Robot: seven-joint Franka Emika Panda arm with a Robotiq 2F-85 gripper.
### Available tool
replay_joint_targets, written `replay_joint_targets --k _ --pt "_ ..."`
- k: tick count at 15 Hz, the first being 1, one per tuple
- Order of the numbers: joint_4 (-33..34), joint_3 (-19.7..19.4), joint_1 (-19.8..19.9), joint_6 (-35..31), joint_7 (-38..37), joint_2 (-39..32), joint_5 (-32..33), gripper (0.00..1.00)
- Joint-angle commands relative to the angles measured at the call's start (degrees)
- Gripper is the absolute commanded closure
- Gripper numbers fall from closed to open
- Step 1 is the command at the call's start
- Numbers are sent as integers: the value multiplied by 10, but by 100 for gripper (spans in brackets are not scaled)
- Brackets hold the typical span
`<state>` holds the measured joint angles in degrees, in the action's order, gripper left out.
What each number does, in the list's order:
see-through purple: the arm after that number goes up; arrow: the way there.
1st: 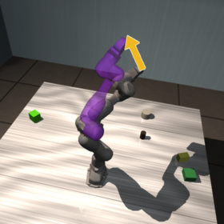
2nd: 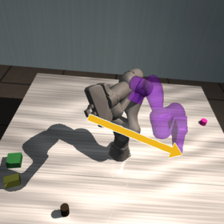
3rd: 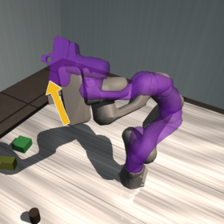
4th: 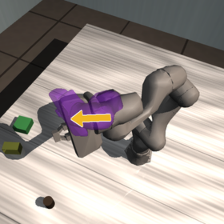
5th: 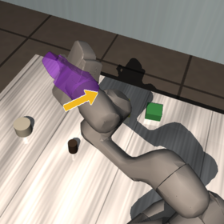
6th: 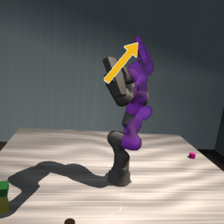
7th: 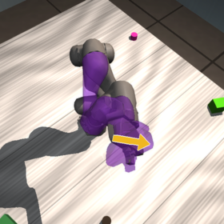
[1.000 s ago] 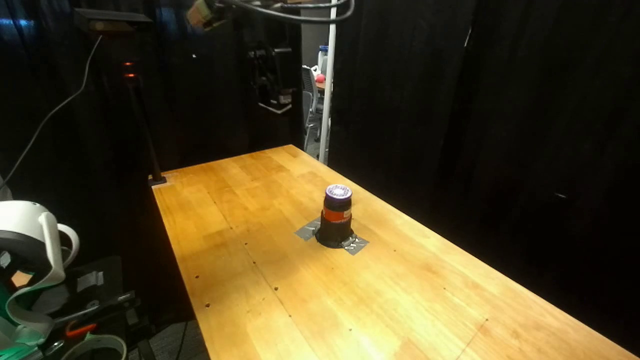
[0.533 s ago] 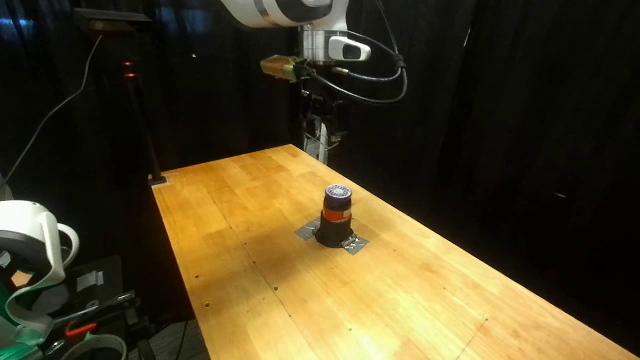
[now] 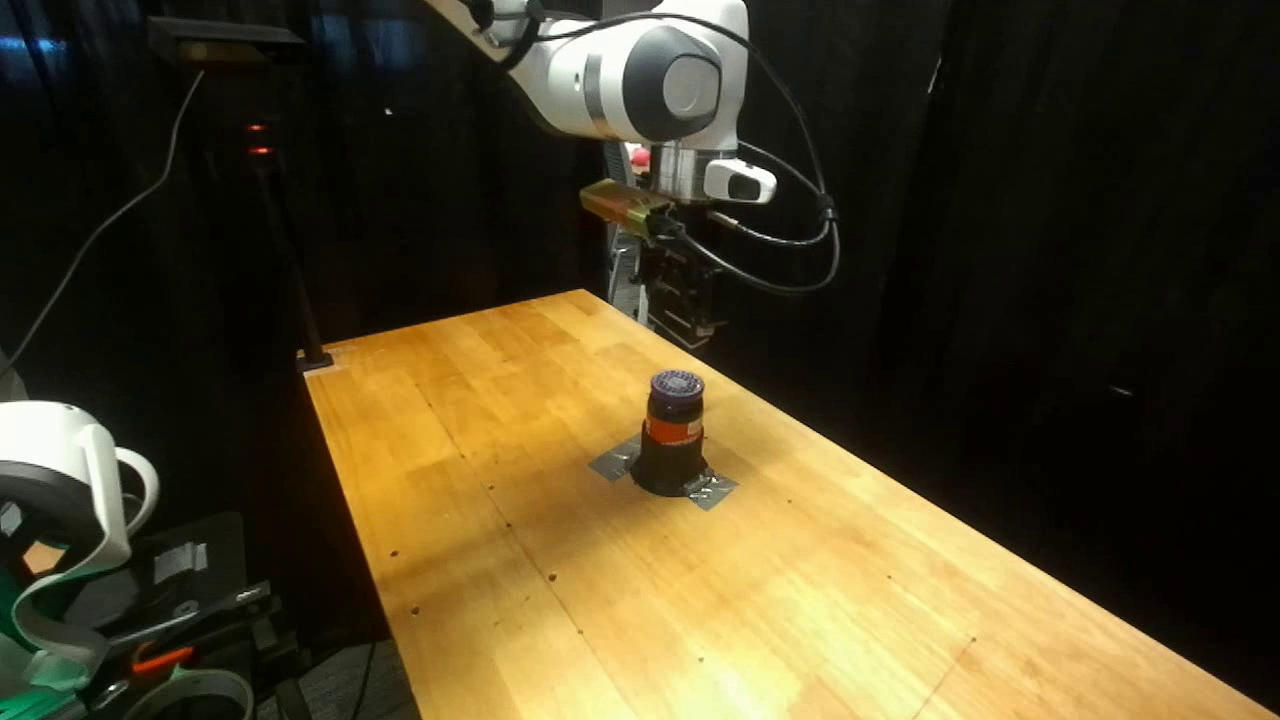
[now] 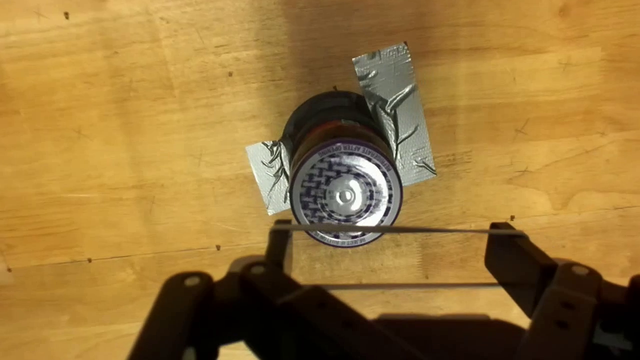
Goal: Put the rubber band on the cup
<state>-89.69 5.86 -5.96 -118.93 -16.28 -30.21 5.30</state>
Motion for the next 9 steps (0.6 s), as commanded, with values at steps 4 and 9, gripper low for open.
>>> replay_joint_targets --k 4,9 --pt "82 -35 -15 10 2 -84 -9 0" --pt "102 -42 -13 8 3 -118 -13 0"
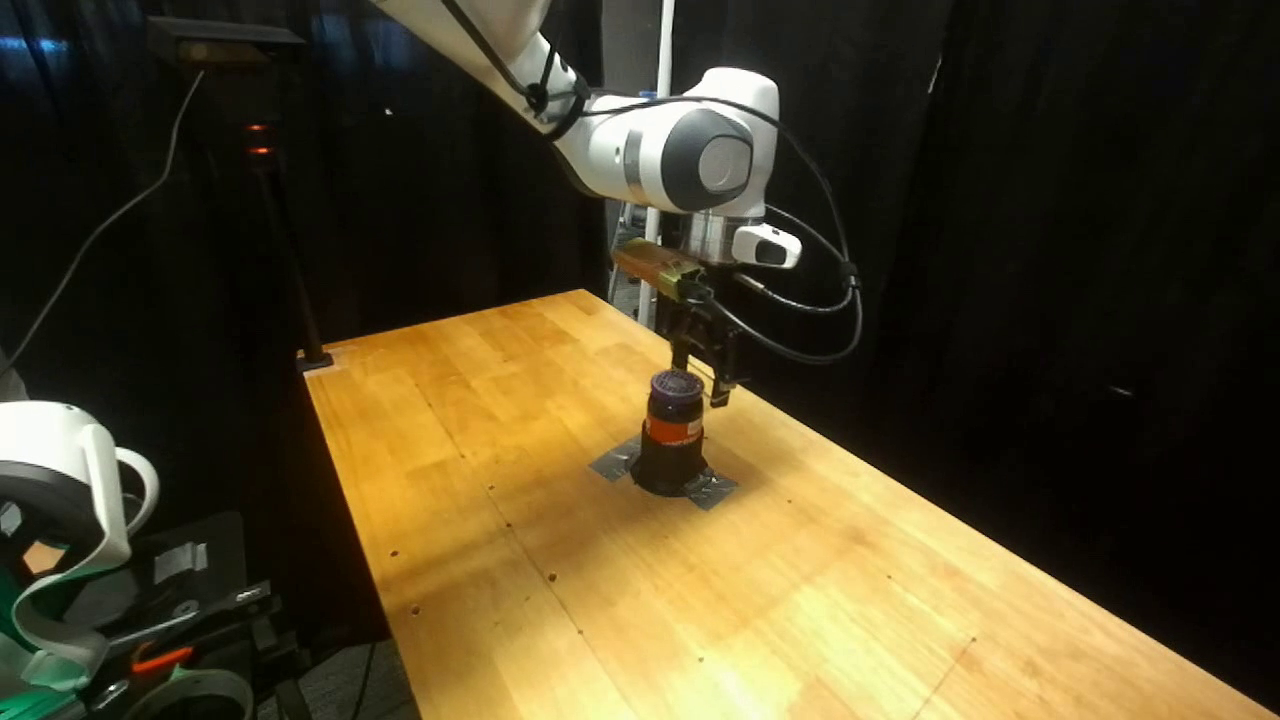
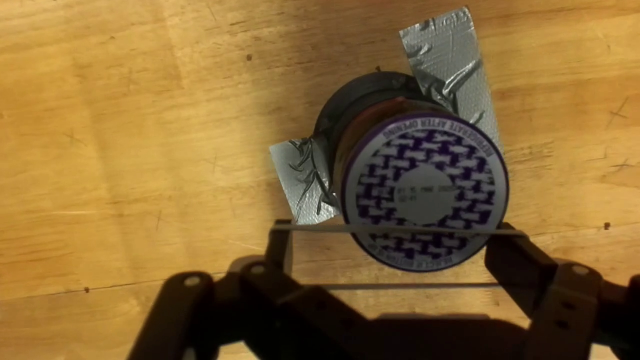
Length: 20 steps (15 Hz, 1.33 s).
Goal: Put the rubber band on the cup
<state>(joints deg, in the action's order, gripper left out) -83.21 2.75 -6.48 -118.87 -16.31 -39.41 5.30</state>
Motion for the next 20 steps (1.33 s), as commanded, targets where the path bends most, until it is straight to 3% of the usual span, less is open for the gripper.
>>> replay_joint_targets --k 1,5,11,16,20 --pt "41 -12 -8 9 3 -32 -13 0" --pt "50 1 -9 52 12 -33 -32 0" --pt "-36 8 6 119 25 42 -80 0" --pt "-124 9 37 94 58 71 -134 0" --pt "-213 6 42 32 76 110 -157 0"
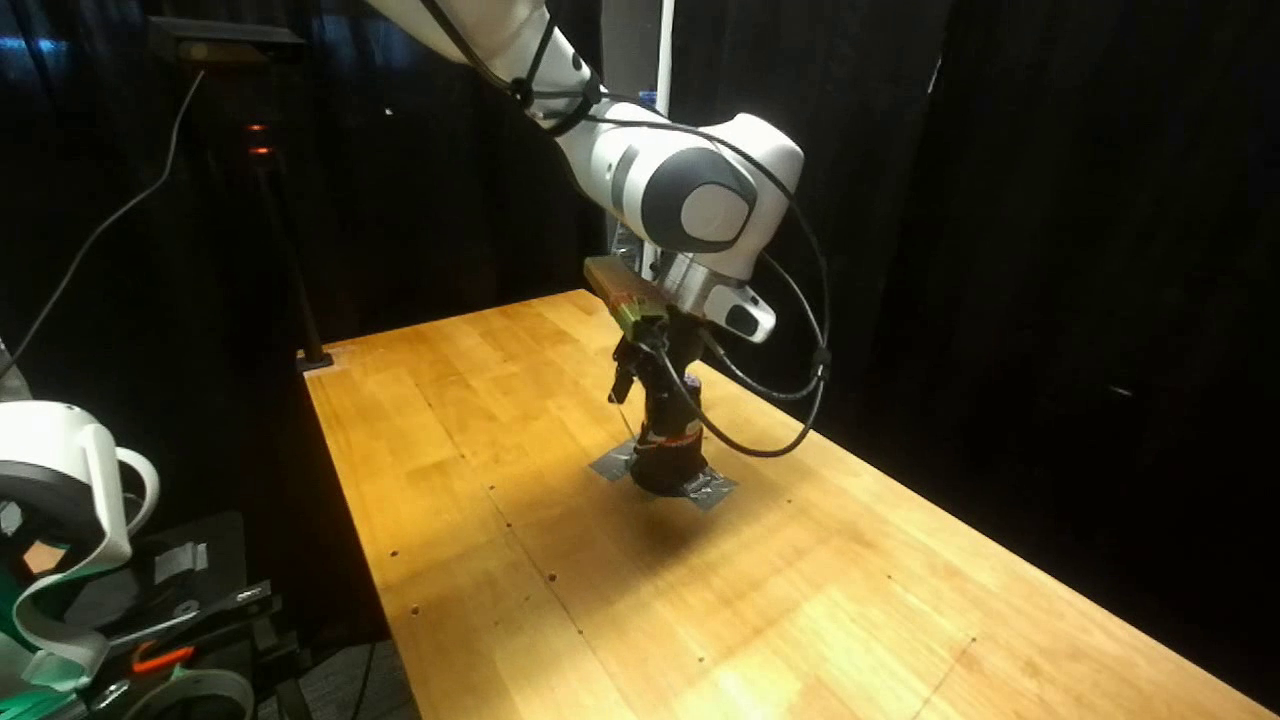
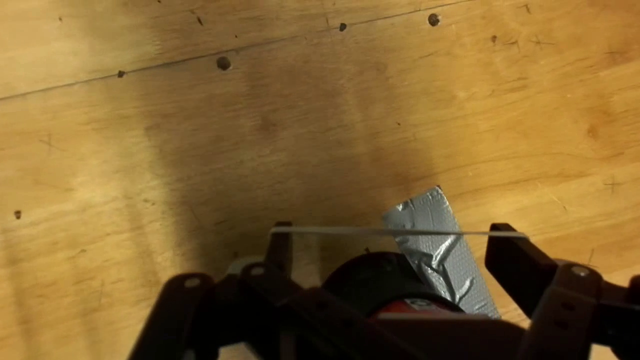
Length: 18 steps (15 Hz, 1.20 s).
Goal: Put the rubber band on the cup
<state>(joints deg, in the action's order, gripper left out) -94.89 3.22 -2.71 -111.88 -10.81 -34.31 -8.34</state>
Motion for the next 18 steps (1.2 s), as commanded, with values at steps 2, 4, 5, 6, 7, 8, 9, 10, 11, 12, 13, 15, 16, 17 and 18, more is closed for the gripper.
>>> replay_joint_targets --k 2,4,5,6,7,8,9,10,11,12,13,15,16,17,18 --pt "-142 0 4 -79 26 84 -23 25" --pt "-196 0 2 -127 28 118 -24 32" --pt "-219 1 1 -152 29 133 -24 42" --pt "-244 3 0 -184 29 151 -26 49" --pt "-270 4 -1 -218 29 168 -27 58" --pt "-297 5 -3 -256 28 185 -26 65" --pt "-324 6 -6 -295 24 201 -24 72" --pt "-353 7 -9 -337 24 217 -22 80" --pt "-382 12 -10 -390 28 229 -28 87" --pt "-409 16 -11 -438 29 243 -32 94" --pt "-432 22 -13 -486 31 249 -34 94" --pt "-466 30 -20 -583 23 252 -28 99" --pt "-480 41 -19 -633 28 241 -37 96" --pt "-496 46 -22 -674 24 237 -35 95" --pt "-505 55 -19 -716 25 226 -37 94"
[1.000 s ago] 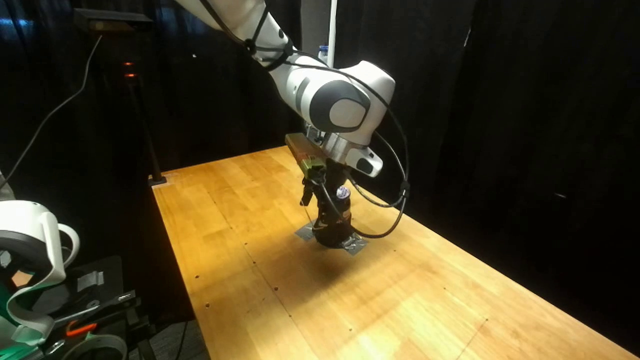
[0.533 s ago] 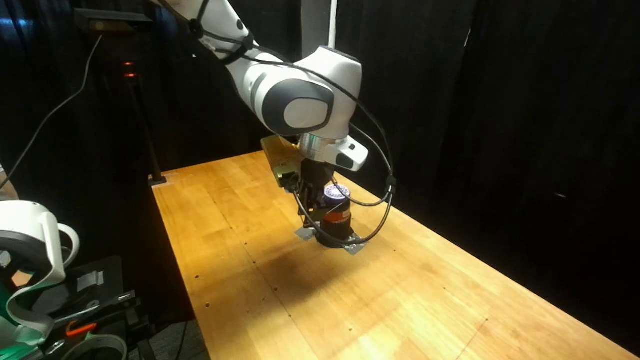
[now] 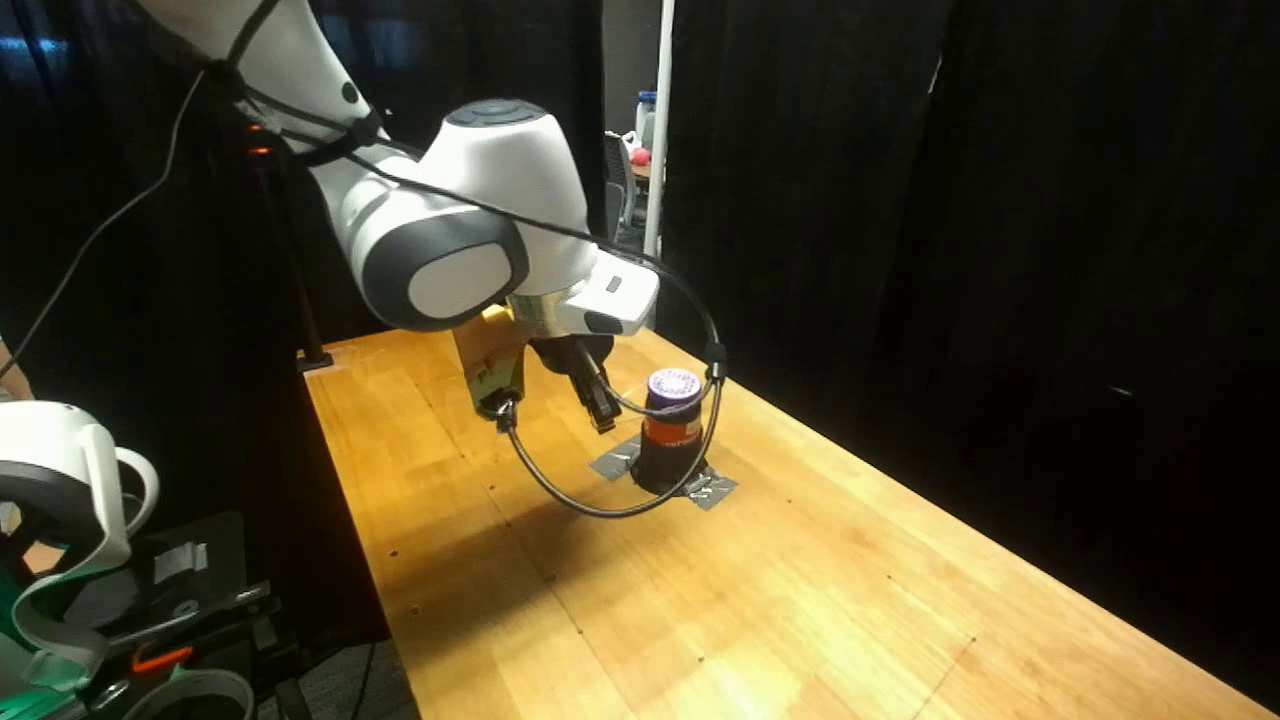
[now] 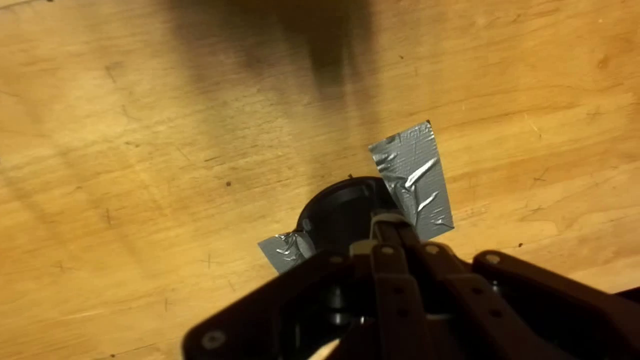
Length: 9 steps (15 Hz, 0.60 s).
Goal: Put the rubber band on the cup
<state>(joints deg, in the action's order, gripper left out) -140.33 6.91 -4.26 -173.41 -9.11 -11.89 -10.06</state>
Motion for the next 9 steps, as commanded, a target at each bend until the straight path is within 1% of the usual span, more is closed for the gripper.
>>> replay_joint_targets --k 1,3,6,9 --pt "-63 27 1 -142 5 -7 -17 93" --pt "-81 14 -14 -218 -9 -27 -1 93" --pt "-93 -26 -58 -340 20 -72 -33 94" --pt "-83 -45 -91 -469 37 -130 -73 93"
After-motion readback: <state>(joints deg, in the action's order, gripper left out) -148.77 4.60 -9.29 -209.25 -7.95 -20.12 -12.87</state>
